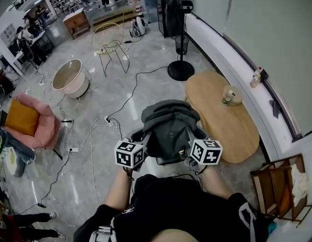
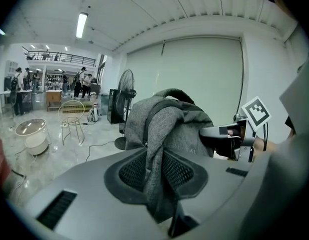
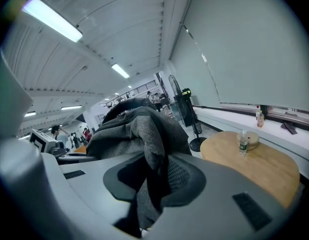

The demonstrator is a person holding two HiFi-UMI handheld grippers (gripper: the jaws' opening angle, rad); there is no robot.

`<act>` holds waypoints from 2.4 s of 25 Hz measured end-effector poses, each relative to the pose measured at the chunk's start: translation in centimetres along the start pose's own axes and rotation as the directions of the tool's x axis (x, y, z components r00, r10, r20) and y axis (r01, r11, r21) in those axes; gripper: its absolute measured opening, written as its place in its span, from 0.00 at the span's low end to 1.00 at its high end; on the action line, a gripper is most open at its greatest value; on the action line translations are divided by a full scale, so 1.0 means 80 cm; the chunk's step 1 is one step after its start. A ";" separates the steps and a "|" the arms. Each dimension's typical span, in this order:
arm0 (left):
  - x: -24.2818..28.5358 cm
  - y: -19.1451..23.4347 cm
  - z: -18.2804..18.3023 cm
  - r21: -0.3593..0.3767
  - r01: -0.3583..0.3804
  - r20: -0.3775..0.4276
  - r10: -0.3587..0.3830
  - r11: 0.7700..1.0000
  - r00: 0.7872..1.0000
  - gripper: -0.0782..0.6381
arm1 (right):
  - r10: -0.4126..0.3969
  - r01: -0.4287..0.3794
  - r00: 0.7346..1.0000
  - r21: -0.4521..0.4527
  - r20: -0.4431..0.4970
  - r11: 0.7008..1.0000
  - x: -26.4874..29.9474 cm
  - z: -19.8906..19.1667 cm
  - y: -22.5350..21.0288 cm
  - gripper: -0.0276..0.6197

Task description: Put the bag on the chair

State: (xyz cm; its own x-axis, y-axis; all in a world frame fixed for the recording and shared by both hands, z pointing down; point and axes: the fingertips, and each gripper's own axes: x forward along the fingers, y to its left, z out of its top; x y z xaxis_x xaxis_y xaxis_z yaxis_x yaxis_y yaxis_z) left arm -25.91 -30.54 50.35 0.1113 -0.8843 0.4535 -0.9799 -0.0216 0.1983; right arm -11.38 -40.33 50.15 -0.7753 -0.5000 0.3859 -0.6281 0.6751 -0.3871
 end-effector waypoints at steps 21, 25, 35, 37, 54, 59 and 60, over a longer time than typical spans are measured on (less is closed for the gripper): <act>0.241 0.145 0.068 0.199 0.455 -0.206 -0.417 0.868 0.885 0.24 | -0.431 0.420 0.902 0.224 0.001 0.880 0.164 0.000 -0.063 0.18; 0.288 0.143 0.064 0.224 0.530 -0.268 -0.472 0.818 0.840 0.24 | -0.498 0.483 0.867 0.271 -0.018 0.832 0.174 -0.012 -0.083 0.18; 0.369 0.132 0.020 0.263 0.708 -0.467 -0.555 0.656 0.688 0.24 | -0.646 0.615 0.758 0.432 -0.091 0.660 0.188 -0.074 -0.113 0.18; 0.381 0.129 0.008 0.280 0.730 -0.507 -0.550 0.623 0.663 0.24 | -0.669 0.636 0.735 0.452 -0.109 0.625 0.191 -0.090 -0.117 0.18; 0.483 0.068 -0.134 0.331 0.810 -0.715 -0.432 0.483 0.550 0.26 | -0.707 0.746 0.626 0.516 -0.329 0.420 0.185 -0.244 -0.202 0.19; 0.511 0.063 -0.118 0.330 0.775 -0.699 -0.413 0.538 0.584 0.30 | -0.704 0.752 0.628 0.493 -0.333 0.437 0.190 -0.226 -0.225 0.22; 0.513 0.065 -0.117 0.329 0.765 -0.695 -0.407 0.553 0.593 0.31 | -0.701 0.754 0.629 0.486 -0.336 0.443 0.192 -0.225 -0.226 0.23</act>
State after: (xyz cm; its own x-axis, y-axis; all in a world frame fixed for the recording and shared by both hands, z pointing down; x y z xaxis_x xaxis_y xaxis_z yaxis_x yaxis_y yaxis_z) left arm -24.89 -62.60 78.10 0.5799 -0.1916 0.7918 -0.5115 -0.8421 0.1708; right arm -10.72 -50.41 78.15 -0.0244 -0.6057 0.7953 -0.8950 -0.3411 -0.2873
